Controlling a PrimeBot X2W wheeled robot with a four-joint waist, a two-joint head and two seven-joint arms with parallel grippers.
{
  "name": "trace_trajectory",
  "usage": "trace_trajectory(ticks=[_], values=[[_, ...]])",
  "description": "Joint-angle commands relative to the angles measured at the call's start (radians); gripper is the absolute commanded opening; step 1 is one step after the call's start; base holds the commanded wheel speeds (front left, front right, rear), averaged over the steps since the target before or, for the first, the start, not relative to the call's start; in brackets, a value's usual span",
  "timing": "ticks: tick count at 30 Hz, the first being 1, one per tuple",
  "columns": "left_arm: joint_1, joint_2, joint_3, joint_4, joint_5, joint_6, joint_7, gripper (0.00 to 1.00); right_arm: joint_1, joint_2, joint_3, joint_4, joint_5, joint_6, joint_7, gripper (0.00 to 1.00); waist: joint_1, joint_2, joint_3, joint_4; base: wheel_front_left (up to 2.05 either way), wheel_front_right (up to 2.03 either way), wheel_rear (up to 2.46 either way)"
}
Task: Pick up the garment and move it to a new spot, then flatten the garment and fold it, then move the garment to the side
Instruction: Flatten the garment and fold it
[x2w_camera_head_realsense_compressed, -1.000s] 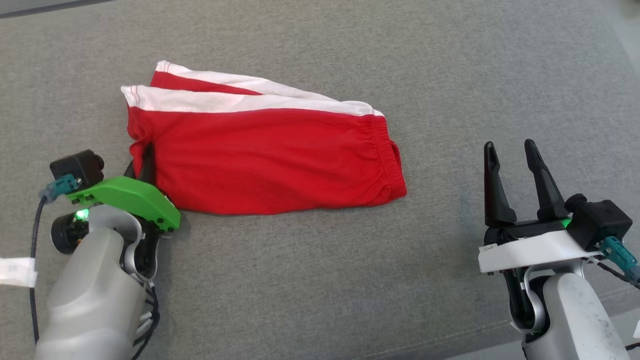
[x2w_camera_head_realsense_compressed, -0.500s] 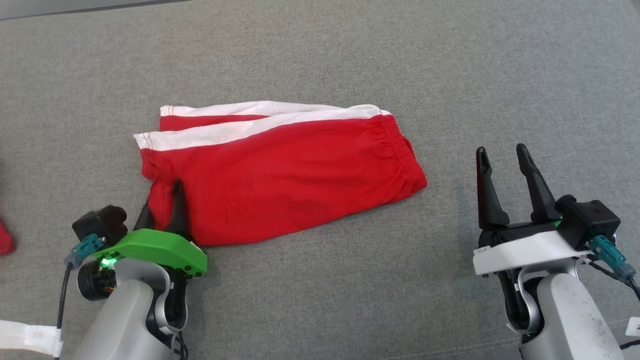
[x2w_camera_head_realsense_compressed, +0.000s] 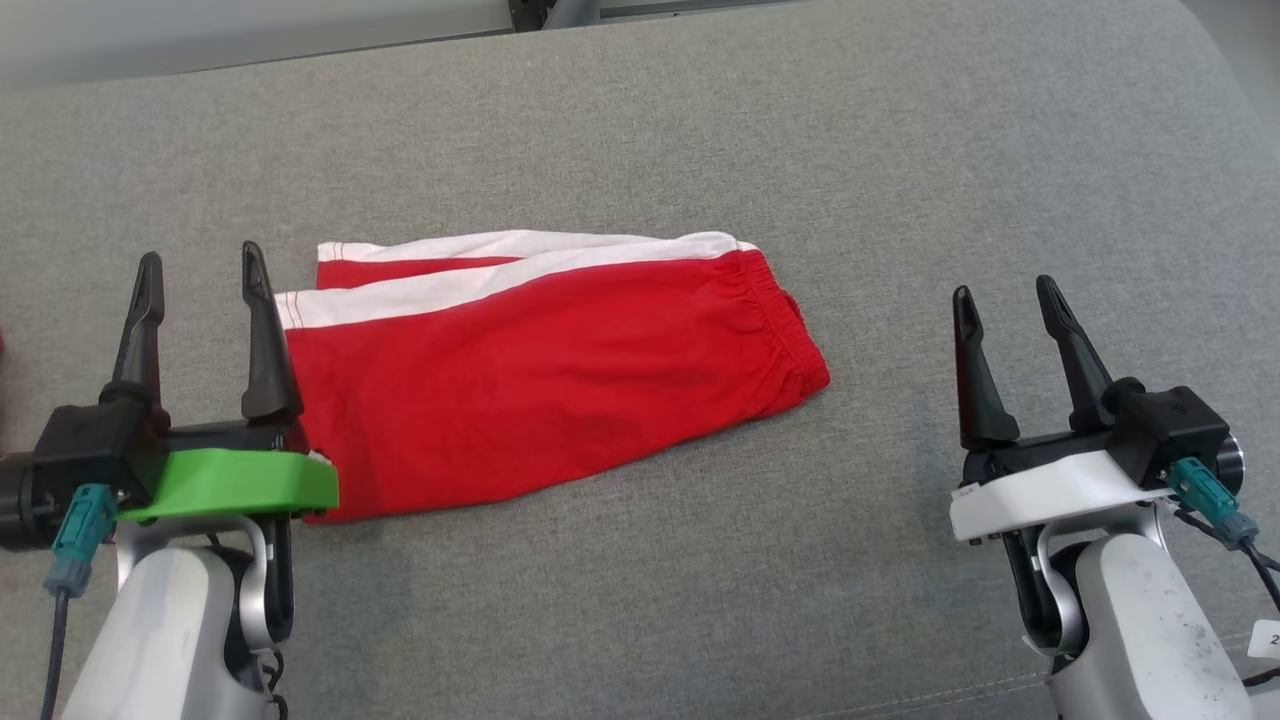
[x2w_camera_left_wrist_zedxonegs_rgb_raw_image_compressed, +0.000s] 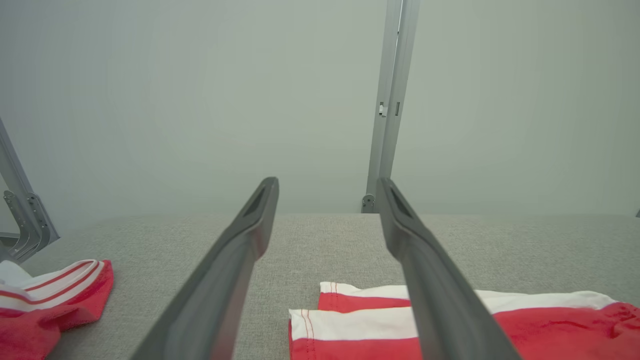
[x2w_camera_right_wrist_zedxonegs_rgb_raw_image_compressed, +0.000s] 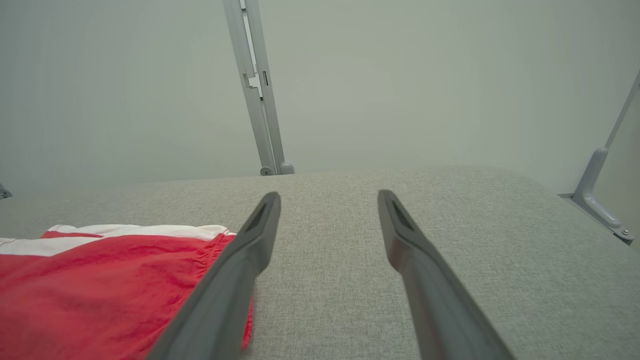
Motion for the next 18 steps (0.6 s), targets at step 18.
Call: trace_trajectory(ticks=[18], values=[[0.150, -0.008, 0.065, -0.032, 0.092, -0.075, -0.003, 1.00, 0.050, -0.005, -0.034, 0.016, -0.014, 0.000, 0.020, 1.00, 0.0000, 0.0000, -0.058, 0.020, 0.00, 0.00, 0.00]])
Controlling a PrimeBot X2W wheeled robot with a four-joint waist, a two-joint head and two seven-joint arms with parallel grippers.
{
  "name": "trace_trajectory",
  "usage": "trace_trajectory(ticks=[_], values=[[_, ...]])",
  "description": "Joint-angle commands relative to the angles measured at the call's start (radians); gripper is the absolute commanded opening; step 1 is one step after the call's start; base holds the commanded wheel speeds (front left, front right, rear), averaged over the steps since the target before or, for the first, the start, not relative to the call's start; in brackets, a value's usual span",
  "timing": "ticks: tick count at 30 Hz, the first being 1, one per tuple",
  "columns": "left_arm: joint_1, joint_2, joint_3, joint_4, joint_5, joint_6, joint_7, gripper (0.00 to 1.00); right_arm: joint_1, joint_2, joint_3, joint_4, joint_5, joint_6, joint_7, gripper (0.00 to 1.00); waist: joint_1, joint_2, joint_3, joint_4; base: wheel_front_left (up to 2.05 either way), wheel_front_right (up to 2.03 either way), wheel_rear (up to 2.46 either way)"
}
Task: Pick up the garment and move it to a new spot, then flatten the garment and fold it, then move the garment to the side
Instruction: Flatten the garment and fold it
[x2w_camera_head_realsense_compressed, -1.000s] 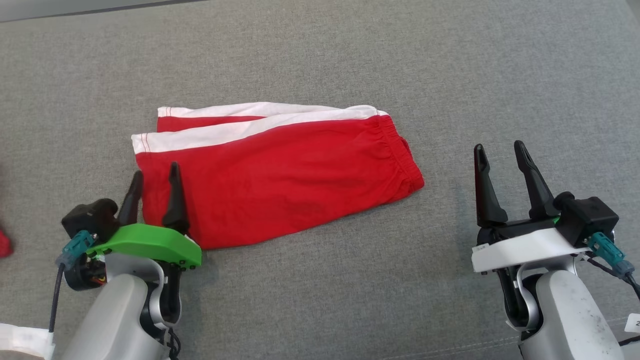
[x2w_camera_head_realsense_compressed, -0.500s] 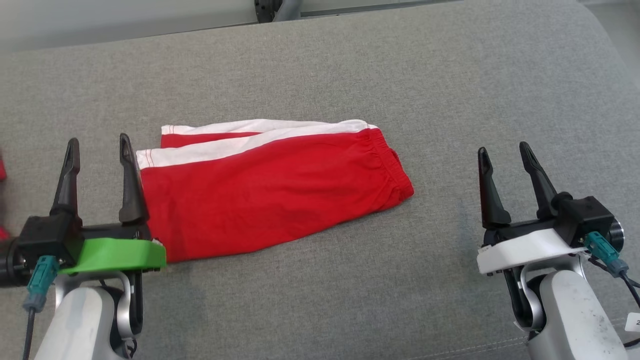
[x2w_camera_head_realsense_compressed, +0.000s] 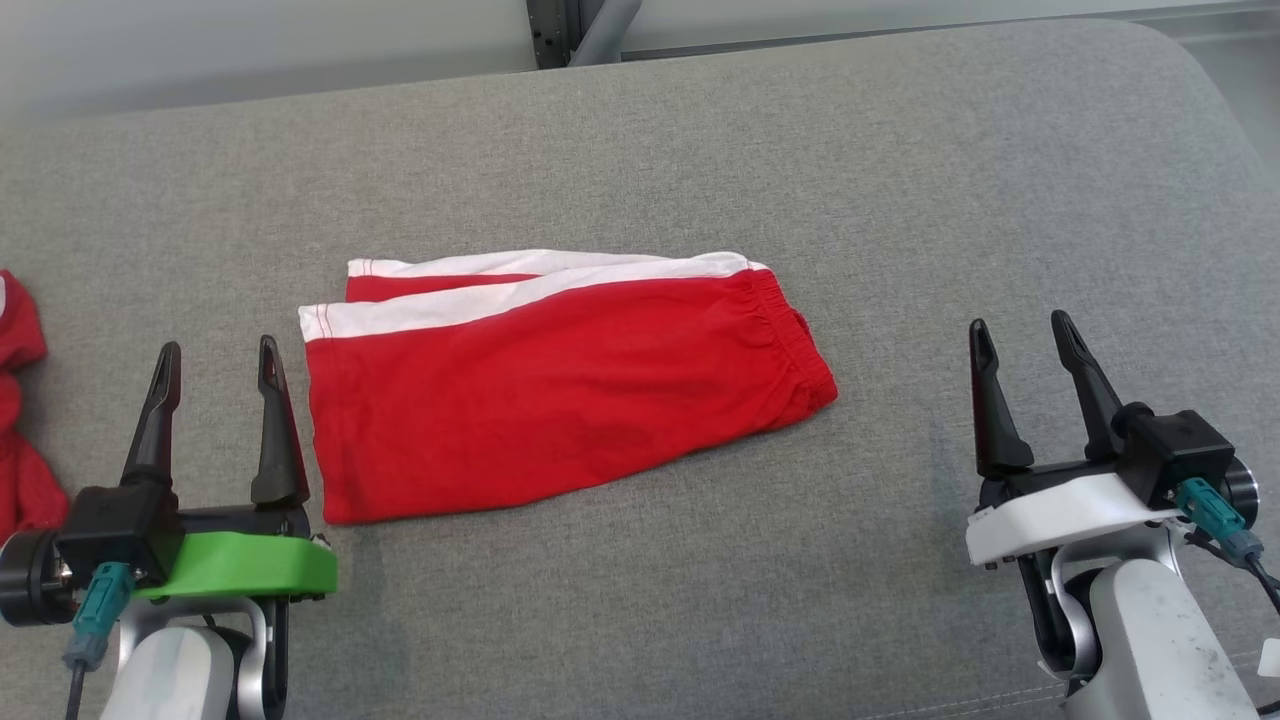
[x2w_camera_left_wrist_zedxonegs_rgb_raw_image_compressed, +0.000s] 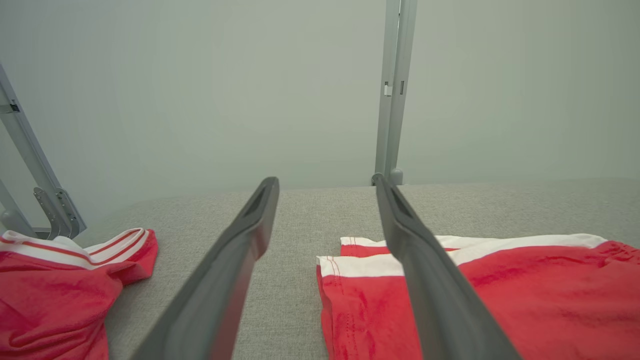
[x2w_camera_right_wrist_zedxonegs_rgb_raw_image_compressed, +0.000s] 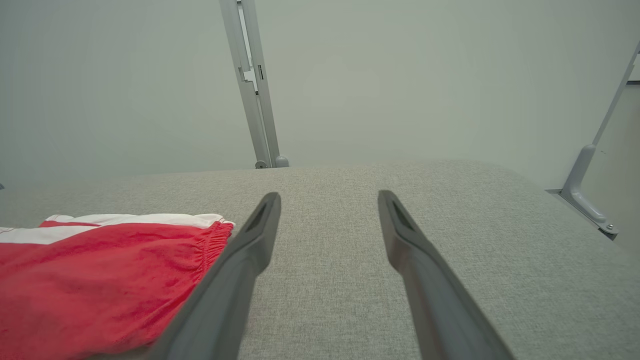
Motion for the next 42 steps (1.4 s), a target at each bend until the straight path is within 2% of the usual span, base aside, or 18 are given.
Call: trace_trajectory(ticks=[1, 6, 9, 16, 23, 29, 30, 31, 32, 38, 42], values=[[-0.012, -0.001, 0.005, 0.004, 0.011, -0.005, -0.003, 1.00, 0.004, 0.000, -0.001, 0.000, 0.008, 0.000, 0.002, 1.00, 0.0000, 0.0000, 0.002, 0.000, 0.00, 0.00, 0.00], [-0.031, -0.010, 0.008, 0.014, 0.018, -0.018, -0.003, 1.00, -0.026, -0.007, 0.015, 0.013, 0.019, 0.000, 0.020, 1.00, 0.0000, 0.0000, 0.013, 0.010, 0.00, 0.00, 0.00], [-0.048, -0.018, 0.004, 0.023, 0.023, -0.027, -0.003, 1.00, -0.068, -0.018, 0.061, 0.048, 0.038, 0.000, 0.043, 1.00, 0.0000, 0.0000, 0.028, 0.025, 0.00, 0.00, 0.00], [-0.087, -0.048, -0.009, 0.039, 0.040, -0.047, -0.003, 1.00, -0.182, -0.045, 0.215, 0.223, 0.120, 0.000, 0.084, 1.00, 0.0000, 0.0000, 0.064, 0.079, 0.00, 0.00, 0.00], [-0.103, -0.075, -0.003, 0.060, 0.056, -0.065, -0.003, 1.00, -0.240, -0.059, 0.256, 0.399, 0.234, 0.000, 0.155, 1.00, 0.0000, 0.0000, 0.088, 0.109, 0.00, 0.00, 0.00], [-0.111, -0.083, 0.013, 0.070, 0.075, -0.076, -0.003, 1.00, -0.264, -0.081, 0.322, 0.450, 0.324, 0.000, 0.187, 1.00, 0.0000, 0.0000, 0.099, 0.105, 0.00, 0.00, 0.00], [-0.113, -0.085, 0.015, 0.071, 0.076, -0.078, -0.003, 1.00, -0.268, -0.087, 0.331, 0.453, 0.335, 0.000, 0.185, 0.90, 0.0000, 0.0000, 0.100, 0.103, 0.00, 0.00, 0.00], [-0.114, -0.087, 0.017, 0.072, 0.076, -0.081, -0.003, 1.00, -0.272, -0.089, 0.340, 0.455, 0.346, 0.000, 0.181, 0.42, 0.0000, 0.0000, 0.100, 0.100, 0.00, 0.00, 0.00], [-0.116, -0.089, 0.017, 0.074, 0.078, -0.083, -0.003, 1.00, -0.274, -0.089, 0.350, 0.458, 0.361, 0.000, 0.184, 0.00, 0.0000, 0.0000, 0.101, 0.097, 0.00, 0.00, 0.00], [-0.121, -0.095, 0.023, 0.078, 0.089, -0.090, -0.003, 1.00, -0.284, -0.112, 0.362, 0.448, 0.419, -0.001, 0.153, 0.00, 0.0000, 0.0000, 0.102, 0.079, 0.00, 0.00, 0.00], [-0.118, -0.100, 0.027, 0.078, 0.094, -0.094, -0.003, 1.00, -0.261, -0.145, 0.333, 0.448, 0.460, -0.001, 0.125, 0.00, 0.0000, 0.0000, 0.102, 0.063, 0.00, 0.00, 0.00]])
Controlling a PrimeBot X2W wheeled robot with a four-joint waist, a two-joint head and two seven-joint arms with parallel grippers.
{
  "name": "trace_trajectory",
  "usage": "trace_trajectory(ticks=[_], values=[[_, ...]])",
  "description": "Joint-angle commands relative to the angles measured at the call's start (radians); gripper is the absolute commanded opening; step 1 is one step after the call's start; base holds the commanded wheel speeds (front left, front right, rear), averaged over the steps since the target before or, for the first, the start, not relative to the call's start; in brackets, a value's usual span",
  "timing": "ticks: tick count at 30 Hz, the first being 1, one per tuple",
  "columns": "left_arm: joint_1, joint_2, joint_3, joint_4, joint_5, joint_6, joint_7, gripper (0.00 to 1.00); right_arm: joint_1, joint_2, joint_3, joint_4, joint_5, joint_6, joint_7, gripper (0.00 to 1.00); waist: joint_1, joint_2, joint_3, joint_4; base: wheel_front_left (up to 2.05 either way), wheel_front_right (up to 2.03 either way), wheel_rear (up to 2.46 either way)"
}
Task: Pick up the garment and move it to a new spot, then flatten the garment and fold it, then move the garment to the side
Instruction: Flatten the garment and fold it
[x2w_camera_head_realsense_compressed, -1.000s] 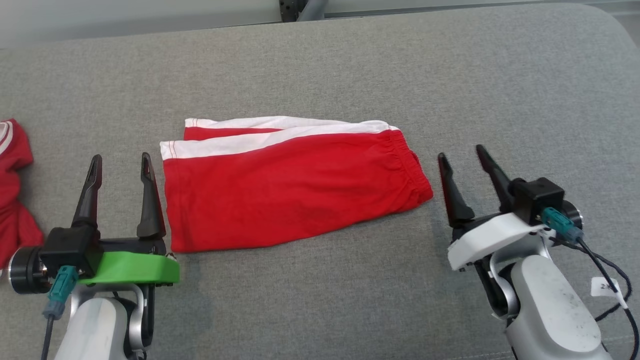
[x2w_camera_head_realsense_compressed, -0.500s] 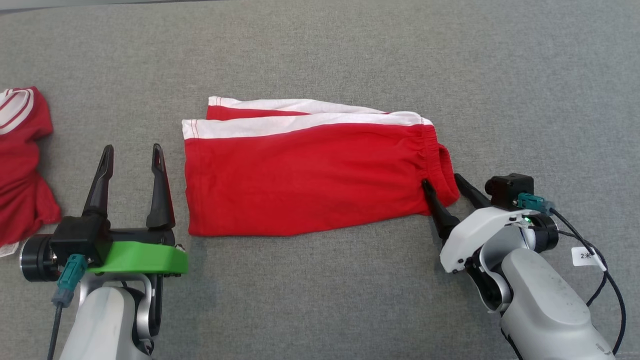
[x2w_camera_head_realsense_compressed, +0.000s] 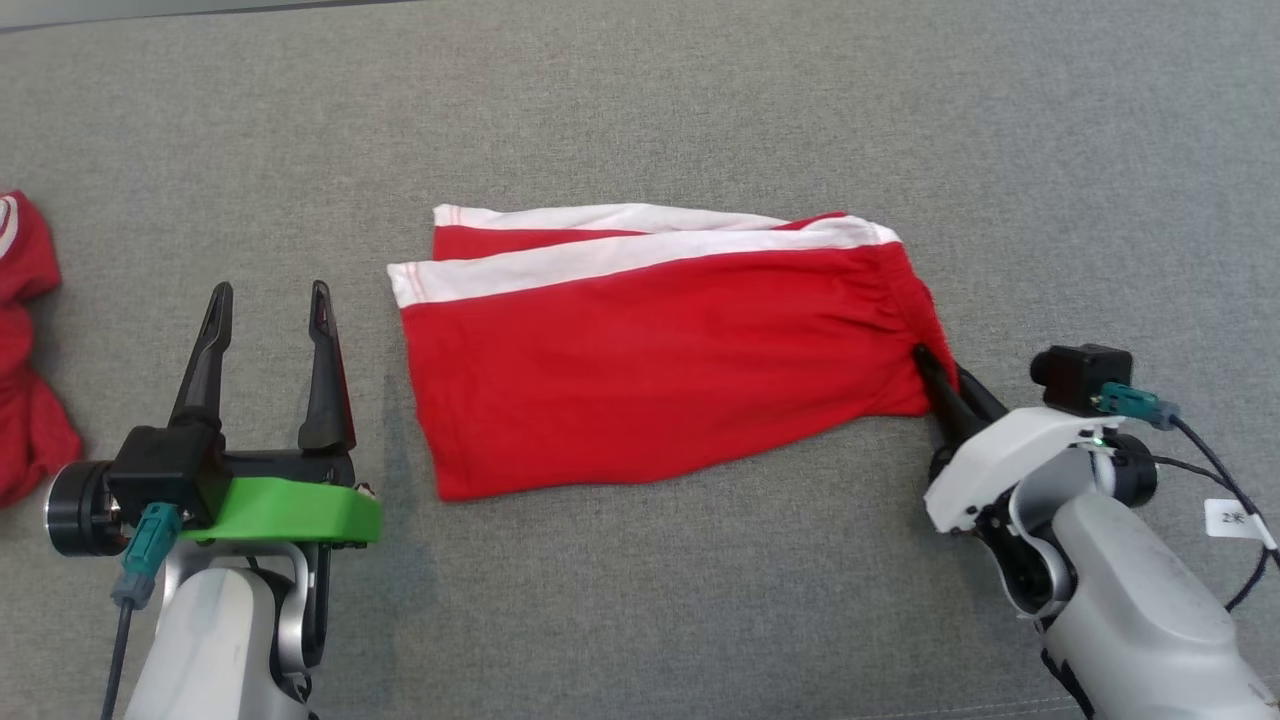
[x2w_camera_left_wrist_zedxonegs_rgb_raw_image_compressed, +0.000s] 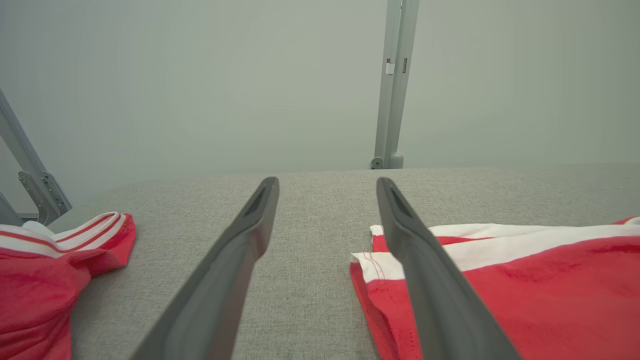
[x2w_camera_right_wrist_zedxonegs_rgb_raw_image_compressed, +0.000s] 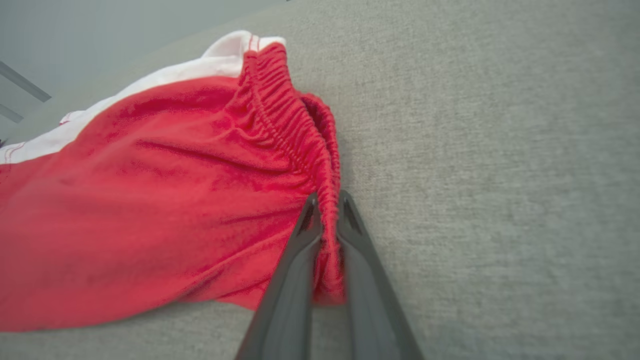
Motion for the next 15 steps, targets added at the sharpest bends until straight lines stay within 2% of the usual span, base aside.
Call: trace_trajectory(ticks=[1, 5, 9, 13, 15], values=[[-0.011, 0.002, 0.006, 0.001, 0.004, -0.004, -0.003, 1.00, 0.020, -0.018, -0.012, 0.009, 0.009, -0.002, -0.007, 0.00, -0.0001, -0.0001, 0.000, -0.007, 0.00, 0.00, 0.00], [-0.010, -0.002, 0.010, 0.001, 0.010, -0.009, -0.003, 1.00, 0.061, -0.066, -0.074, 0.030, 0.044, -0.003, -0.019, 0.00, -0.0001, -0.0001, 0.000, -0.018, 0.00, 0.00, 0.00], [-0.007, 0.000, 0.019, -0.002, 0.012, -0.013, -0.003, 1.00, 0.077, -0.077, -0.101, 0.007, 0.082, -0.002, -0.008, 0.00, -0.0001, -0.0001, 0.001, -0.035, 0.00, 0.00, 0.00], [-0.007, 0.000, 0.021, 0.004, 0.019, -0.018, -0.003, 1.00, 0.059, -0.078, -0.046, -0.148, 0.141, -0.001, 0.034, 0.00, -0.0001, -0.0001, -0.002, -0.055, 0.00, 0.00, 0.00], [-0.014, 0.001, 0.017, 0.008, 0.022, -0.023, -0.003, 1.00, 0.048, -0.088, -0.002, -0.274, 0.163, -0.001, 0.072, 0.00, -0.0001, -0.0001, -0.005, -0.061, 0.00, 0.00, 0.00]])
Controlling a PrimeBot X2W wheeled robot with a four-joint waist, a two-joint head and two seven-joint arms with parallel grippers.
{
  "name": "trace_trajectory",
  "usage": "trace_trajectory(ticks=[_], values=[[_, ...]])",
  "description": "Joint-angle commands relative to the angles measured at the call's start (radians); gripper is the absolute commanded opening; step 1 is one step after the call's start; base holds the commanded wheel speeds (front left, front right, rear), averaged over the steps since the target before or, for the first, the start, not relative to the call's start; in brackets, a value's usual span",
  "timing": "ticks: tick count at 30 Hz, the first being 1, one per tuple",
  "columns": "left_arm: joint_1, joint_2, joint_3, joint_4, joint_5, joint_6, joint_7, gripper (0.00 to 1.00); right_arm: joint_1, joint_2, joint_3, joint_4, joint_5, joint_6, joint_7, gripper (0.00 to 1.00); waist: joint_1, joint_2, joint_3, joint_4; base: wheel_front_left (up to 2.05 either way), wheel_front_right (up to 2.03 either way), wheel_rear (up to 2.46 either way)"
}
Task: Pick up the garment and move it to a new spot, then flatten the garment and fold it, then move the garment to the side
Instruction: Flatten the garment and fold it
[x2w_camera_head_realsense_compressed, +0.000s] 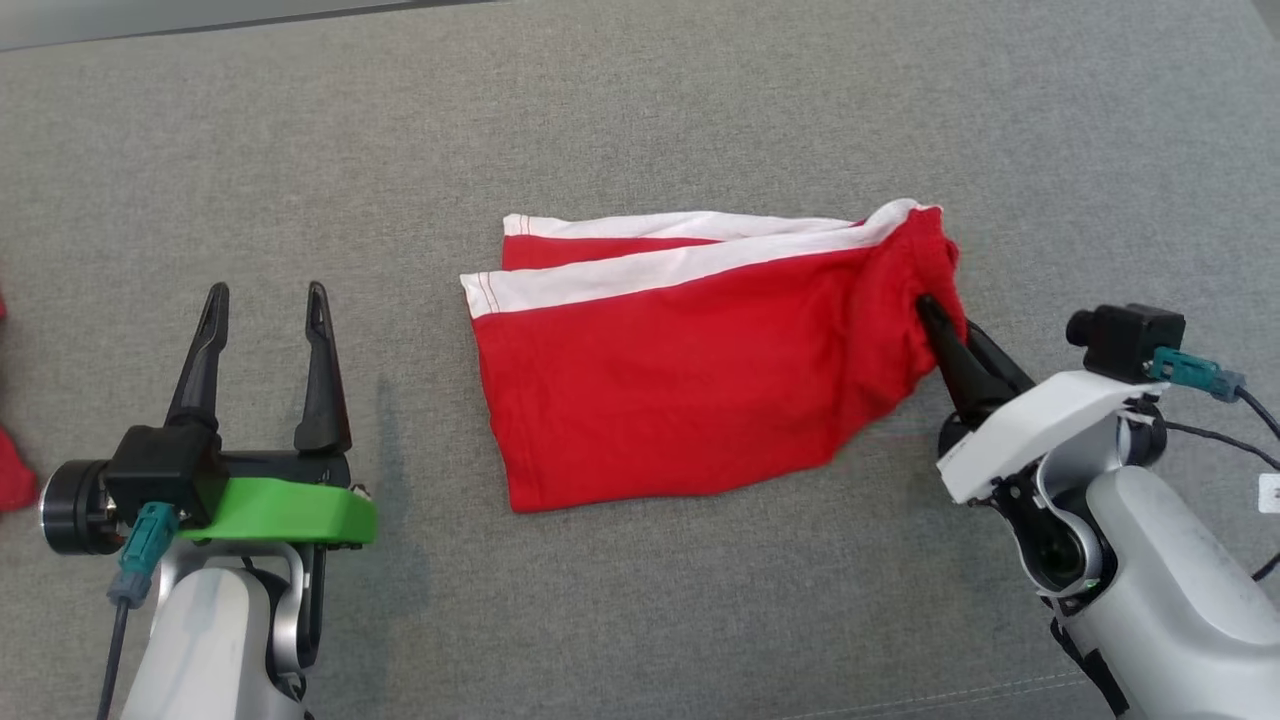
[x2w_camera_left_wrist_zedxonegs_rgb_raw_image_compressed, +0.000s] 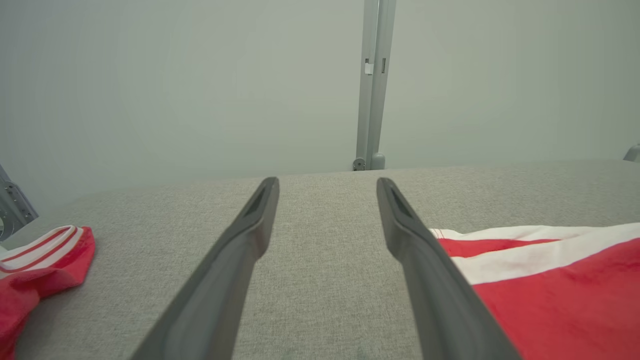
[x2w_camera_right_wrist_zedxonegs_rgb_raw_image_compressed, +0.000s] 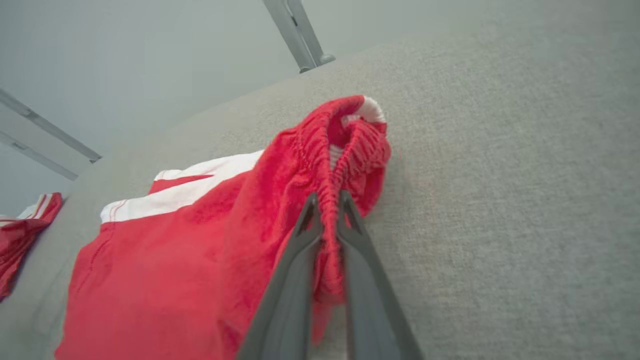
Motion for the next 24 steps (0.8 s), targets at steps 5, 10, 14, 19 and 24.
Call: trace_trajectory(ticks=[5, 10, 14, 19, 24], values=[[-0.023, -0.006, -0.015, 0.012, 0.014, -0.013, -0.003, 1.00, -0.036, 0.004, 0.089, -0.205, -0.001, 0.000, 0.087, 0.00, 0.0000, -0.0001, -0.004, 0.005, 0.00, 0.00, 0.00], [-0.038, -0.018, -0.032, 0.021, 0.018, -0.023, -0.003, 1.00, -0.088, 0.056, 0.209, -0.251, -0.017, 0.000, 0.159, 0.00, 0.0000, -0.0001, 0.000, 0.038, 0.00, 0.00, 0.00], [-0.044, -0.030, -0.038, 0.031, 0.017, -0.032, -0.003, 1.00, -0.133, 0.108, 0.319, -0.192, -0.017, 0.000, 0.185, 0.00, 0.0000, -0.0001, 0.005, 0.074, 0.00, 0.00, 0.00], [-0.052, -0.047, -0.044, 0.040, 0.018, -0.036, -0.003, 1.00, -0.170, 0.148, 0.393, -0.072, -0.030, 0.000, 0.171, 0.00, 0.0000, -0.0001, 0.012, 0.116, 0.00, 0.00, 0.00], [-0.053, -0.062, -0.037, 0.046, 0.018, -0.037, -0.003, 1.00, -0.214, 0.179, 0.457, 0.045, -0.018, 0.000, 0.126, 0.00, 0.0000, -0.0001, 0.024, 0.144, 0.00, 0.00, 0.00]])
